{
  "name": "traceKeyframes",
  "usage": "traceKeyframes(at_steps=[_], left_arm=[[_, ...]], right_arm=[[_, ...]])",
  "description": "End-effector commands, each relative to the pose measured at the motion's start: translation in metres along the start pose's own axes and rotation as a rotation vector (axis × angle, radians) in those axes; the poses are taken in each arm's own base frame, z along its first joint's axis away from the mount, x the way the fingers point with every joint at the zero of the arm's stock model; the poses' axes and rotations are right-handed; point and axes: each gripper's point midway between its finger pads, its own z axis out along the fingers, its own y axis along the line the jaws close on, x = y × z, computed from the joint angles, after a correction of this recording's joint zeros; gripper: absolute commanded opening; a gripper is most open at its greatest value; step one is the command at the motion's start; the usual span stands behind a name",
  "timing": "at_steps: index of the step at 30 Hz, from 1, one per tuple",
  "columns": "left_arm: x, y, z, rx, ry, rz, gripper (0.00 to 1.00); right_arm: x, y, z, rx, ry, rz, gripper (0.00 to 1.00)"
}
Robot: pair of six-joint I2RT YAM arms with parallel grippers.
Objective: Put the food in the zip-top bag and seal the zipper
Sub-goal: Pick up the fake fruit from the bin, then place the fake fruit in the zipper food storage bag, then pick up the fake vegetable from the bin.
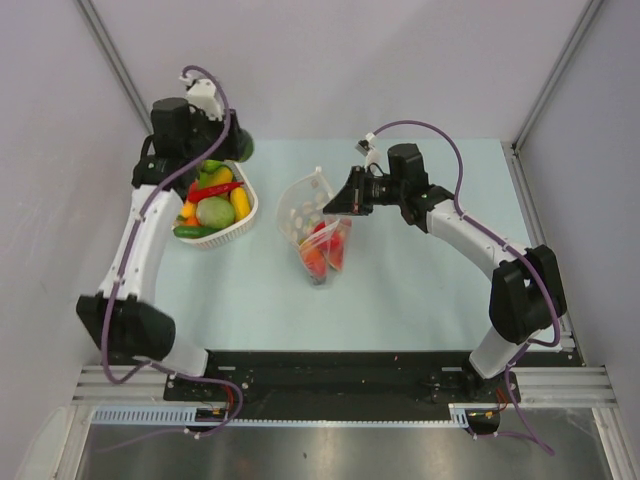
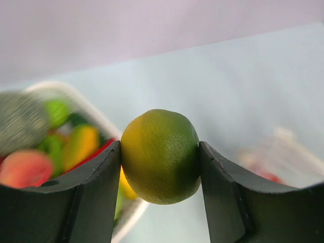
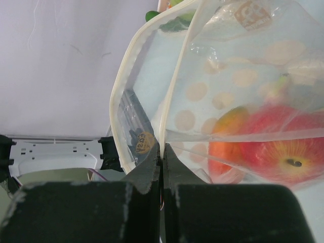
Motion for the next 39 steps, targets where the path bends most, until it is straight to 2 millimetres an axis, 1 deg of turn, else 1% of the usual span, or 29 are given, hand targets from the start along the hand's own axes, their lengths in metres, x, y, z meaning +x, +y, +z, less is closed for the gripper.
traceKeyframes(at_steps=[1, 2, 3, 5, 6, 7, 8, 9, 10, 11, 12, 14, 17, 18, 20, 21, 23, 24, 25, 26, 27, 28, 29, 31, 32, 34, 35, 37, 39], left_arm=[[0.001, -0.108, -0.047, 0.341, -0.018, 0.108, 0.42], [0.007, -0.119, -0.052, 0.364, -0.003, 0.113, 0.43], [0.02, -0.137, -0.054, 0.401, 0.026, 0.115, 0.43], [0.031, -0.149, -0.058, 0.422, 0.052, 0.121, 0.43], [0.044, -0.158, -0.057, 0.436, 0.081, 0.126, 0.43], [0.051, -0.159, -0.056, 0.429, 0.101, 0.127, 0.43], [0.059, -0.16, -0.055, 0.433, 0.123, 0.127, 0.49], [0.073, -0.161, -0.054, 0.431, 0.164, 0.132, 0.55], [0.079, -0.159, -0.053, 0.422, 0.185, 0.134, 0.63], [0.084, -0.161, -0.054, 0.44, 0.206, 0.141, 0.77], [0.092, -0.16, -0.055, 0.44, 0.241, 0.151, 0.83], [0.091, -0.157, -0.056, 0.428, 0.247, 0.167, 0.99], [0.072, -0.146, -0.061, 0.389, 0.21, 0.185, 1.0], [0.063, -0.135, -0.062, 0.366, 0.189, 0.182, 1.0], [0.056, -0.12, -0.062, 0.338, 0.17, 0.199, 1.0], [0.057, -0.098, -0.059, 0.298, 0.171, 0.211, 0.99], [0.064, -0.07, -0.049, 0.23, 0.205, 0.197, 1.0], [0.066, -0.042, -0.045, 0.155, 0.22, 0.178, 1.0], [0.073, -0.028, -0.04, 0.119, 0.245, 0.169, 1.0], [0.083, -0.014, -0.031, 0.092, 0.283, 0.161, 1.0], [0.091, 0.007, -0.027, 0.061, 0.309, 0.168, 1.0], [0.097, 0.021, -0.023, 0.027, 0.33, 0.17, 1.0], [0.109, 0.033, -0.013, 0.01, 0.367, 0.163, 1.0], [0.118, 0.055, -0.009, 0.001, 0.403, 0.178, 0.99], [0.13, 0.059, -0.002, 0.027, 0.438, 0.189, 0.98], [0.14, 0.069, 0.0, 0.065, 0.478, 0.286, 0.97], [0.145, 0.077, 0.001, 0.059, 0.499, 0.356, 0.97], [0.158, 0.082, 0.004, 0.083, 0.546, 0.409, 1.0], [0.168, 0.089, 0.008, 0.093, 0.594, 0.462, 1.0]], right_arm=[[-0.009, 0.019, 0.001, -0.047, -0.025, -0.055, 0.0], [-0.009, 0.02, 0.002, -0.049, -0.025, -0.058, 0.0], [-0.009, 0.021, 0.001, -0.05, -0.027, -0.059, 0.0], [-0.009, 0.023, 0.001, -0.054, -0.027, -0.062, 0.0], [-0.009, 0.023, 0.001, -0.055, -0.026, -0.062, 0.0], [-0.01, 0.025, -0.001, -0.058, -0.027, -0.064, 0.0], [-0.01, 0.025, -0.002, -0.057, -0.028, -0.065, 0.0], [-0.01, 0.025, -0.003, -0.056, -0.028, -0.065, 0.0], [-0.01, 0.026, -0.004, -0.057, -0.029, -0.066, 0.0], [-0.01, 0.025, -0.004, -0.055, -0.03, -0.066, 0.0], [-0.01, 0.024, -0.005, -0.055, -0.03, -0.066, 0.0], [-0.008, 0.022, -0.005, -0.052, -0.026, -0.057, 0.0], [-0.008, 0.02, -0.003, -0.054, -0.023, -0.055, 0.0], [-0.008, 0.021, -0.004, -0.056, -0.023, -0.053, 0.0], [-0.007, 0.021, -0.003, -0.056, -0.021, -0.05, 0.0], [-0.007, 0.021, -0.003, -0.056, -0.021, -0.05, 0.0], [-0.007, 0.02, -0.003, -0.054, -0.019, -0.048, 0.0], [-0.007, 0.02, -0.003, -0.055, -0.02, -0.051, 0.0], [-0.007, 0.02, -0.003, -0.055, -0.02, -0.051, 0.0], [-0.005, 0.019, -0.003, -0.052, -0.018, -0.046, 0.0], [-0.004, 0.017, -0.002, -0.05, -0.016, -0.043, 0.0], [-0.002, 0.017, -0.002, -0.05, -0.012, -0.04, 0.0], [-0.007, 0.02, -0.001, -0.063, -0.029, -0.06, 0.0], [-0.007, 0.02, -0.003, -0.065, -0.027, -0.063, 0.0], [-0.007, 0.019, -0.003, -0.061, -0.029, -0.064, 0.0], [-0.007, 0.019, -0.004, -0.056, -0.029, -0.072, 0.0], [-0.007, 0.018, -0.005, -0.055, -0.029, -0.073, 0.0], [-0.007, 0.018, -0.006, -0.055, -0.032, -0.078, 0.0], [-0.003, 0.013, -0.007, -0.037, -0.015, -0.056, 0.0]])
